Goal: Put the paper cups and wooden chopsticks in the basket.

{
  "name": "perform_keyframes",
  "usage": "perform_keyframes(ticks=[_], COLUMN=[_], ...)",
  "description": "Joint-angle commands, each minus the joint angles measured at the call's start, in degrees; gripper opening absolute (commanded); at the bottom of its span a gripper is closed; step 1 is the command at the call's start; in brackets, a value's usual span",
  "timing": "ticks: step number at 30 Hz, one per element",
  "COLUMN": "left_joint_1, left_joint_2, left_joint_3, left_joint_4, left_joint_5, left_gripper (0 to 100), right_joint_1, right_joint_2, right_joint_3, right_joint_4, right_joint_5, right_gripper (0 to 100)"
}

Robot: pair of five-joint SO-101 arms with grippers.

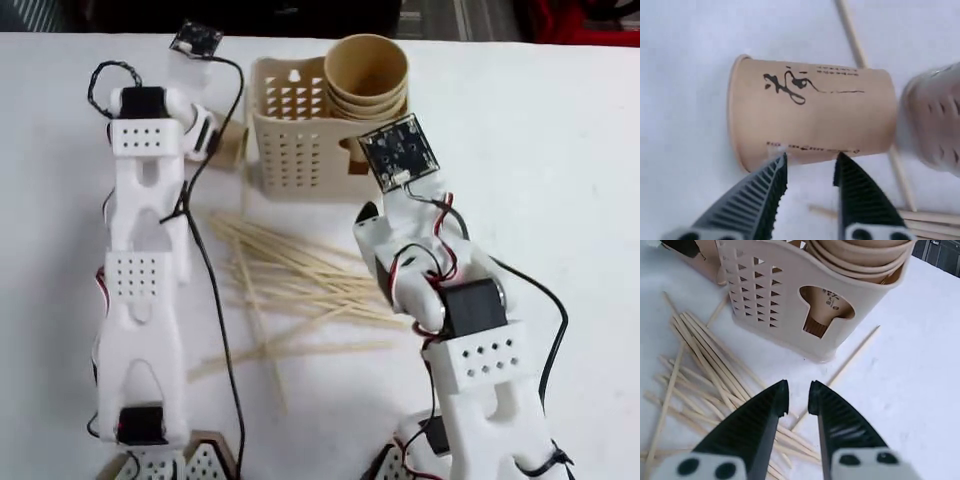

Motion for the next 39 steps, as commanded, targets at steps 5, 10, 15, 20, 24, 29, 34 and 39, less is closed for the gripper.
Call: perform_keyframes(ticks=[5, 10, 15, 20, 24, 29, 34, 39], left_joint_1=[1.1, 1.5, 0.3, -2.0, -4.3, -5.2, -5.3, -3.6], left_joint_2=[-1.4, -4.3, -6.3, -6.4, -6.3, -6.3, -6.3, -6.4], left_joint_3=[-10.7, -10.3, -10.3, -9.9, -9.8, -5.6, 5.0, 8.1], left_joint_4=[5.5, 6.6, 6.6, 4.9, 2.5, -3.1, -11.4, -12.8], left_joint_5=[-0.5, -0.5, -0.3, 0.1, 6.6, 7.1, 7.1, 1.0], left_gripper=[3, 2, 3, 17, 31, 31, 31, 31], right_joint_1=[0.1, 0.1, 0.1, 0.1, 0.0, -0.1, -0.1, -0.1], right_joint_2=[-1.5, -1.5, -1.3, -1.1, -1.1, -1.1, -1.1, -1.1], right_joint_3=[-0.3, -0.2, -0.2, -0.1, -0.1, -0.1, -0.1, -0.1], right_joint_4=[-1.2, -1.2, -1.2, -1.1, -1.0, -1.0, -1.0, -1.0], right_joint_5=[-0.4, -0.4, -0.4, -0.4, -0.4, -0.4, -0.4, -0.4], right_gripper=[7.7, 7.7, 7.7, 7.7, 7.7, 7.7, 7.7, 7.7])
